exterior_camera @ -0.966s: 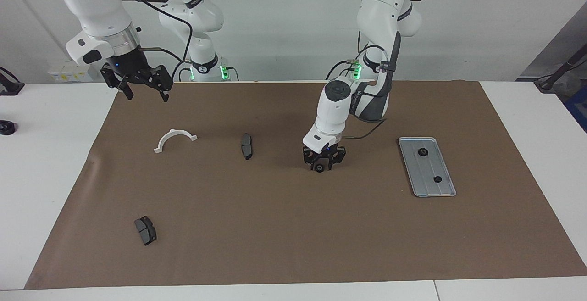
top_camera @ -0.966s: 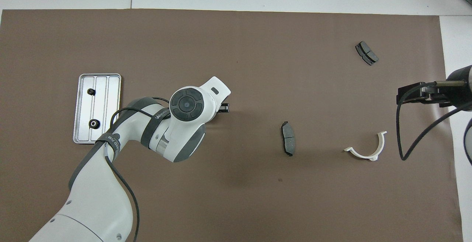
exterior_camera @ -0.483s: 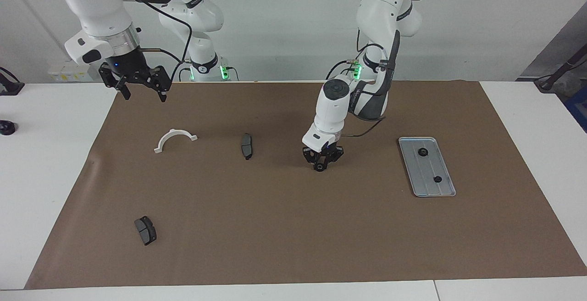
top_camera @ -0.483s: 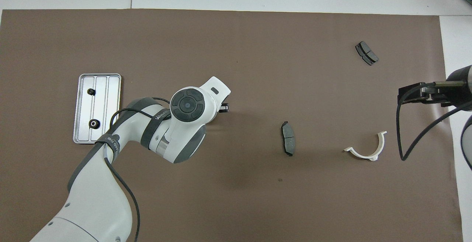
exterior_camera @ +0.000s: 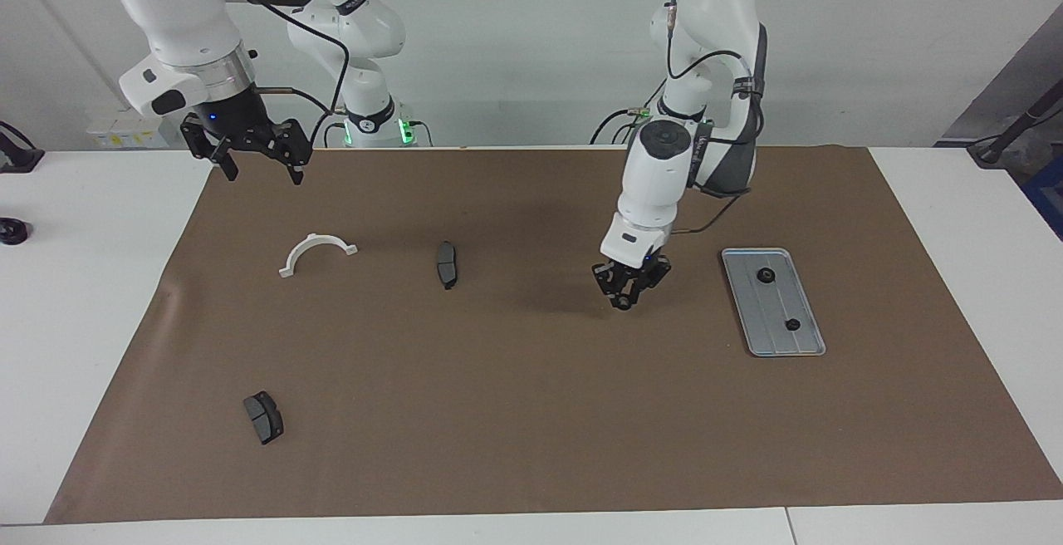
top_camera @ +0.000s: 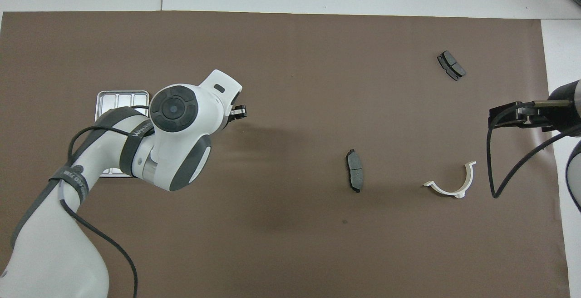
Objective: Pick bearing gear from pile to tray
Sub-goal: 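Place the bearing on the silver tray and open the left gripper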
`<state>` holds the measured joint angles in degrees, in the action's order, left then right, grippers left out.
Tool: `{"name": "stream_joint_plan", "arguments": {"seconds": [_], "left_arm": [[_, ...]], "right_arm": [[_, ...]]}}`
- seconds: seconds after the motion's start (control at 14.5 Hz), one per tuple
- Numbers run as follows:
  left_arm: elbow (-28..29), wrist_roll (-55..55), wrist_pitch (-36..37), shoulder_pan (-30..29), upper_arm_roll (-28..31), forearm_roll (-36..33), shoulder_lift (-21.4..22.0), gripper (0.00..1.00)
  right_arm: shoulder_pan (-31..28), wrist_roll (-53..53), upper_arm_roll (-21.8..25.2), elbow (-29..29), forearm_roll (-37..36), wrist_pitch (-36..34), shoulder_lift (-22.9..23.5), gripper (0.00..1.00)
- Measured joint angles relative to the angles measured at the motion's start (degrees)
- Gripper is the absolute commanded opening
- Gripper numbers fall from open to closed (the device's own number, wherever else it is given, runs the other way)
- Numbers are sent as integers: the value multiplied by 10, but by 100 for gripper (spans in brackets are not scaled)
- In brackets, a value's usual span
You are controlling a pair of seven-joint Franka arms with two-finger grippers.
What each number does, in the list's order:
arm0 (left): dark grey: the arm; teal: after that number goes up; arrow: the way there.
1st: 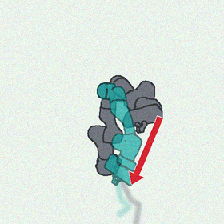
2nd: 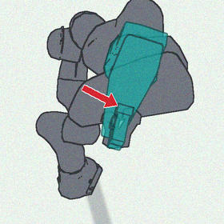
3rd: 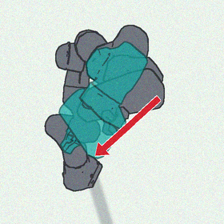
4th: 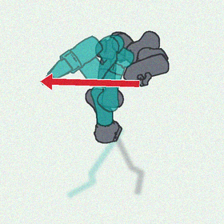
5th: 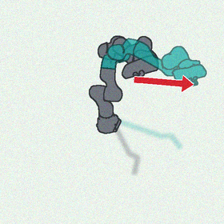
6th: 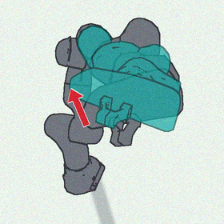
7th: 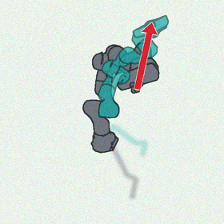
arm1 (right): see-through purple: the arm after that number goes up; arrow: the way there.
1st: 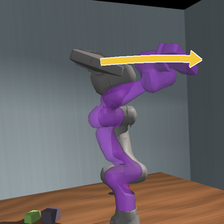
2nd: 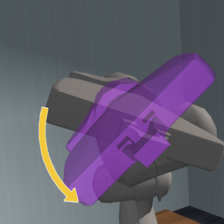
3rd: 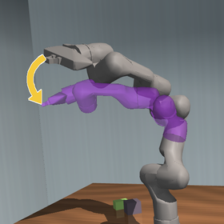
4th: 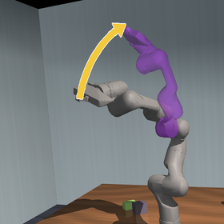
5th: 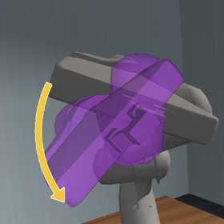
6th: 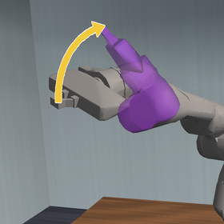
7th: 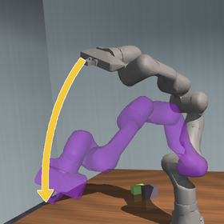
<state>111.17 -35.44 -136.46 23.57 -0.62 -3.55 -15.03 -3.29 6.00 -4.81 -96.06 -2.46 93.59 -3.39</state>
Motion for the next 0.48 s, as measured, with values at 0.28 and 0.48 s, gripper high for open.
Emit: {"name": "stream_joint_plan", "arguments": {"seconds": [0.28,0.48], "left_arm": [[9,47,0,-88,1,-1,4,0],[16,126,0,-155,0,-1,4,0]], "right_arm": [[1,0,-1,0,0,0,0,100],[1,0,-2,0,0,0,0,100]]}}
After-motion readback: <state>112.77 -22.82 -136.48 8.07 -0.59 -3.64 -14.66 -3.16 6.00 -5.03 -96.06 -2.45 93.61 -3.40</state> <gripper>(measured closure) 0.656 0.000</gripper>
